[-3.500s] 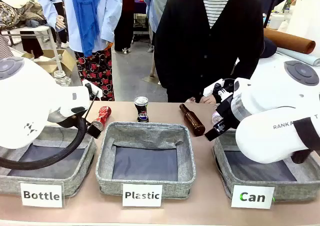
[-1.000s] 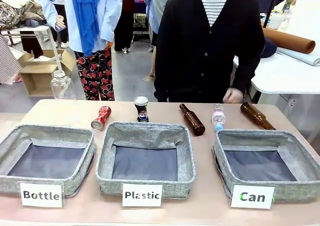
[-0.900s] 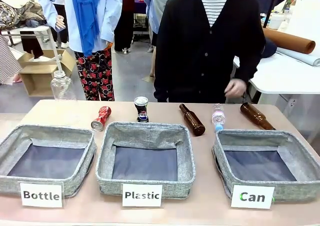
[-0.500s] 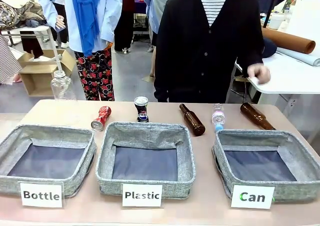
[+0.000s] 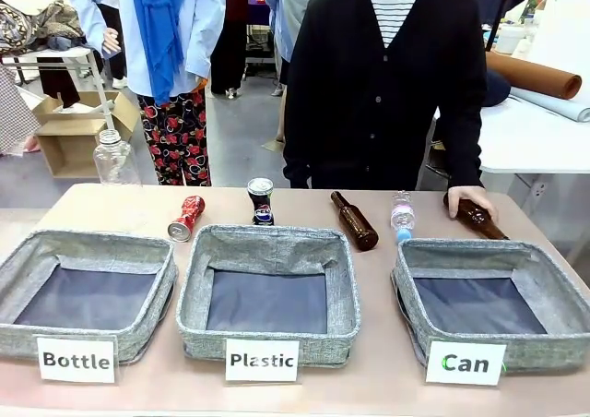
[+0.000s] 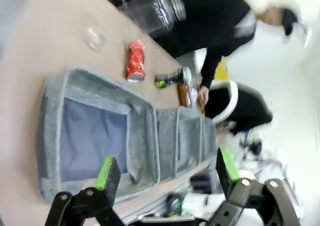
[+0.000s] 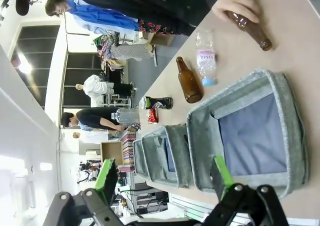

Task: Sort the can waste into the basket.
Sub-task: Pick up the can waste from the table and place it in the right Fabric basket.

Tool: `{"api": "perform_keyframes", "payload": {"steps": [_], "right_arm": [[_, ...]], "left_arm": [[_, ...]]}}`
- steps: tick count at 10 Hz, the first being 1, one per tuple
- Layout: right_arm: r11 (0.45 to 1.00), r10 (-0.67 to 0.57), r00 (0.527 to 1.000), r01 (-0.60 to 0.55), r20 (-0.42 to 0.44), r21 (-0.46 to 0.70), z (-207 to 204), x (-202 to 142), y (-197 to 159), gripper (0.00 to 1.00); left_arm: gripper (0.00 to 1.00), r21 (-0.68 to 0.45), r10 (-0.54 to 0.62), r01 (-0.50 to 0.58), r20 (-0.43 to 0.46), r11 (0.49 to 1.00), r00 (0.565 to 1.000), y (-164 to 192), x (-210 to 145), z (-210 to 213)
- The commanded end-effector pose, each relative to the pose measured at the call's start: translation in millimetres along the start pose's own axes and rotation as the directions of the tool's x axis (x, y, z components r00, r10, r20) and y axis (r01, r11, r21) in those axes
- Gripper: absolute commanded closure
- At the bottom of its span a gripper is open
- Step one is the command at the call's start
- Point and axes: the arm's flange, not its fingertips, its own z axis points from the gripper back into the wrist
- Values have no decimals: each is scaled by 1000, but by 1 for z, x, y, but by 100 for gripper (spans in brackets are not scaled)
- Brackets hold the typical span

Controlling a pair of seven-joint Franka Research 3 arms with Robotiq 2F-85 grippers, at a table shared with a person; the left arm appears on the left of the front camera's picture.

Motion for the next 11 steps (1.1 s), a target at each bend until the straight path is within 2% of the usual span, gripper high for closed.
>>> {"api": "perform_keyframes", "payload": {"steps": [1, 3, 5, 6, 7, 8, 9, 10, 11], "right_arm": [[999, 23, 1000, -23, 11, 23, 0, 2, 0, 0], [999, 23, 1000, -23, 11, 23, 0, 2, 0, 0], [999, 23, 1000, -23, 11, 23, 0, 2, 0, 0], [999, 23, 1000, -23, 11, 23, 0, 2, 0, 0], [999, 23, 1000, -23, 11, 23, 0, 2, 0, 0], [999, 23, 1000, -23, 11, 23, 0, 2, 0, 0], [999, 23, 1000, -23, 11, 23, 0, 2, 0, 0], [999, 23, 1000, -23, 11, 23, 0, 2, 0, 0], [999, 23, 1000, -23, 11, 23, 0, 2, 0, 0]], "left_arm": [[0, 18, -346, 356, -191, 934, 919, -59, 14, -57], [0, -22, -546, 577, -356, 816, 759, -110, 12, -136], [0, -4, -659, 725, -421, 689, 624, -140, -15, -216], [0, 3, -718, 799, -436, 602, 543, -144, -32, -247], [0, 20, -731, 833, -468, 553, 497, -149, -44, -278], [0, 60, -721, 831, -464, 554, 514, -155, -39, -290], [0, 88, -733, 797, -342, 598, 588, -166, -20, -292], [0, 20, -766, 777, -149, 630, 625, -173, 1, -296], [0, -35, -807, 810, -127, 585, 577, -171, 6, -302]]}}
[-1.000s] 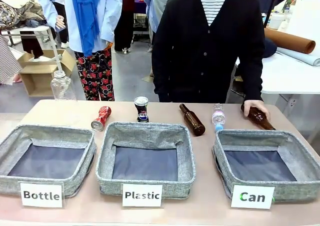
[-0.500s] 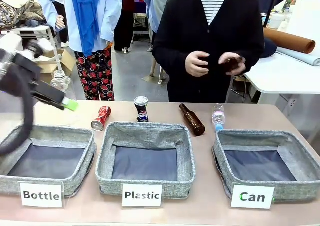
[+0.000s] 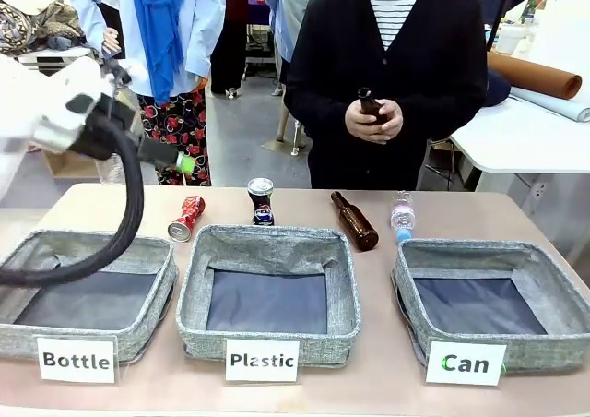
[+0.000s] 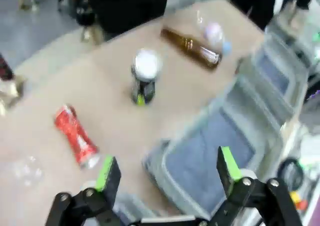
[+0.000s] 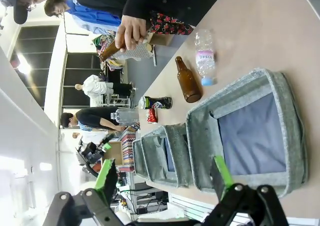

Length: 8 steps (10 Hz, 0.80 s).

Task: Sort the can waste into the basket.
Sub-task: Pick up the can waste from the table and place it in the right Fabric basket.

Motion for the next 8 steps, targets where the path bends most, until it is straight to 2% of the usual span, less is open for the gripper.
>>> {"api": "perform_keyframes", "payload": {"steps": [1, 2, 3, 4, 6, 7, 8], "right_arm": [[999, 24, 1000, -25, 13, 26, 0, 2, 0, 0], [999, 24, 1000, -25, 13, 26, 0, 2, 0, 0], [999, 24, 1000, -25, 13, 26, 0, 2, 0, 0], [999, 24, 1000, -25, 13, 26, 0, 2, 0, 0], [999, 24, 1000, -25, 13, 26, 0, 2, 0, 0], [999, 24, 1000, -25, 13, 26, 0, 2, 0, 0], [999, 24, 1000, -25, 13, 26, 0, 2, 0, 0]], "left_arm": [[0, -131, -97, 116, 143, 985, 985, 17, 2, -21], [0, -183, -63, 74, 70, 980, 996, 29, 7, -20], [0, -306, 4, -12, -26, 952, 1000, 41, 14, 23], [0, -365, 17, -29, -36, 931, 999, 47, 15, 87], [0, -446, -6, -32, -83, 894, 997, 64, -10, 221], [0, -436, 24, -50, -65, 899, 998, 85, -37, 301], [0, -449, 115, -108, -10, 887, 993, 107, -67, 365]]}}
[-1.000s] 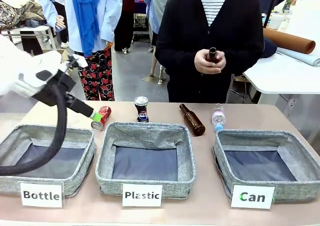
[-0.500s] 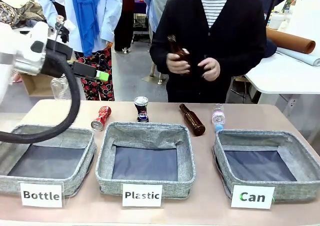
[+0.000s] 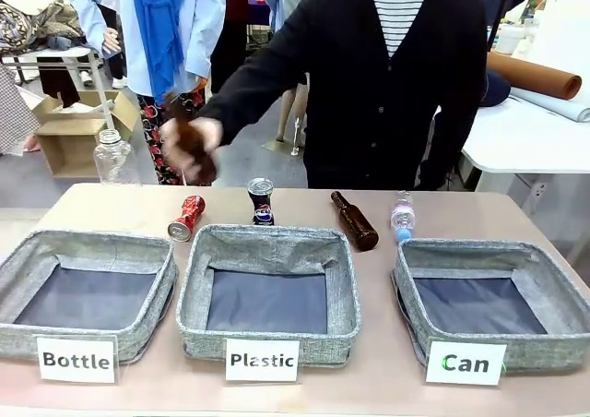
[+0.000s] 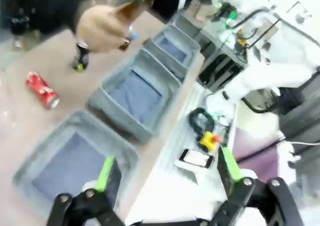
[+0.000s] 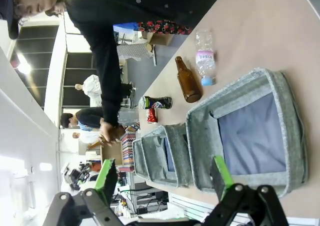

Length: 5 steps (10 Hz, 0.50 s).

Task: Sort the can waste into the basket.
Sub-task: Pick up the can waste from the table and place it in the right Fabric basket.

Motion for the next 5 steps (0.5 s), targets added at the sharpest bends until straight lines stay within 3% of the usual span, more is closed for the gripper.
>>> {"api": "perform_keyframes", "payload": {"steps": [1, 2, 5], "right_arm": [[999, 25, 1000, -26, 13, 26, 0, 2, 1, 0], [999, 25, 1000, -26, 13, 26, 0, 2, 1, 0], [999, 25, 1000, -26, 13, 26, 0, 2, 1, 0]], "left_arm": [[0, -81, 65, -56, 121, 995, 991, 10, -37, 135], [0, -66, 116, -102, 259, 993, 959, 15, -74, 179], [0, -91, 189, -166, 440, 982, 878, 18, -176, 230]]}}
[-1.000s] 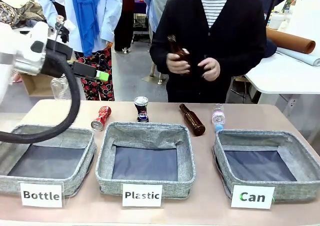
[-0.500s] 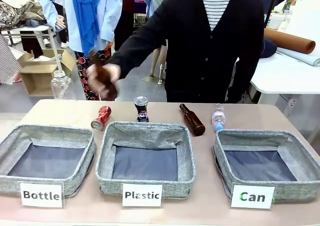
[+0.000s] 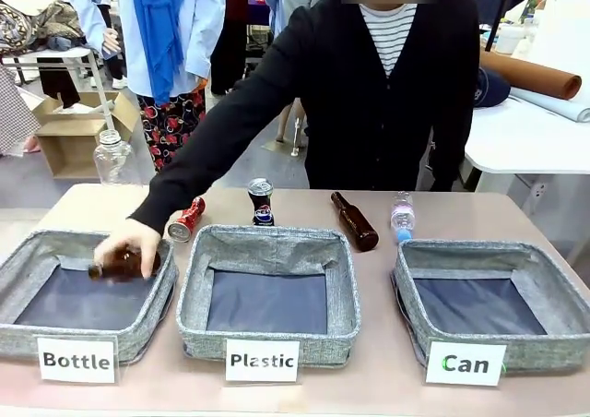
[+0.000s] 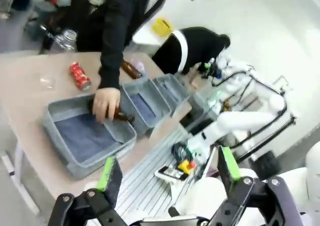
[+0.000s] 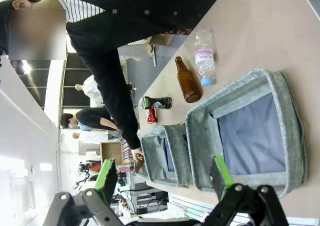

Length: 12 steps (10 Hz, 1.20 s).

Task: Sort the can waste into the basket.
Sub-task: Pick up the can waste from the table and place it in the right Fabric basket.

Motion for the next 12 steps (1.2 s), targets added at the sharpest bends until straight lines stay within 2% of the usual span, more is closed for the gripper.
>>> {"api": "perform_keyframes", "payload": {"steps": [1, 3, 6, 7, 9, 10, 11, 12], "right_arm": [[999, 26, 1000, -26, 12, 26, -1, 2, 1, 0], [999, 26, 1000, -26, 12, 26, -1, 2, 1, 0], [999, 26, 1000, -26, 12, 26, -1, 2, 1, 0], [999, 26, 1000, -26, 12, 26, -1, 2, 1, 0], [999, 26, 1000, -26, 12, 26, -1, 2, 1, 0], [999, 26, 1000, -26, 12, 26, -1, 2, 1, 0], [999, 26, 1000, -26, 12, 26, -1, 2, 1, 0], [999, 26, 1000, -26, 12, 26, -1, 2, 1, 0]], "left_arm": [[0, -68, -41, 47, 97, 997, 994, 13, -5, 31], [0, -68, -53, 60, 96, 996, 994, 15, -14, 21], [0, -74, -55, 58, 32, 996, 998, 11, 7, -12], [0, -89, -41, 39, -19, 995, 999, 12, 27, -47], [0, 15, -38, 42, -182, 999, 983, 14, 63, -155], [0, 114, -51, 83, -260, 990, 964, 20, 74, -220], [0, 155, -80, 144, -361, 977, 929, 23, 76, -282], [0, 241, -143, 255, -401, 936, 905, 21, 69, -344]]}}
